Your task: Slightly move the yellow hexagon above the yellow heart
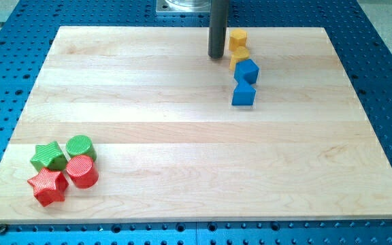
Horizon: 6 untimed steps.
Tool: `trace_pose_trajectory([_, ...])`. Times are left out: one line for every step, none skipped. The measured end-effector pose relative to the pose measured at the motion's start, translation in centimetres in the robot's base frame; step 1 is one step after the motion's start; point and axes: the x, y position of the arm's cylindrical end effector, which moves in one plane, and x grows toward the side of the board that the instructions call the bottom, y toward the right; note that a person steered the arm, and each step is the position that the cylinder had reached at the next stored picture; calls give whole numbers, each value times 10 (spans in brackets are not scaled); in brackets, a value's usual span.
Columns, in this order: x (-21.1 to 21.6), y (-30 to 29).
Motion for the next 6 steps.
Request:
trace_pose_trajectory([-22, 3])
trace_pose_trajectory([-32, 3])
trace_pose_trajectory([-32, 22])
trace_pose_trajectory([-32, 31])
trace_pose_trajectory([-14, 17])
trace_pose_trajectory([58, 11])
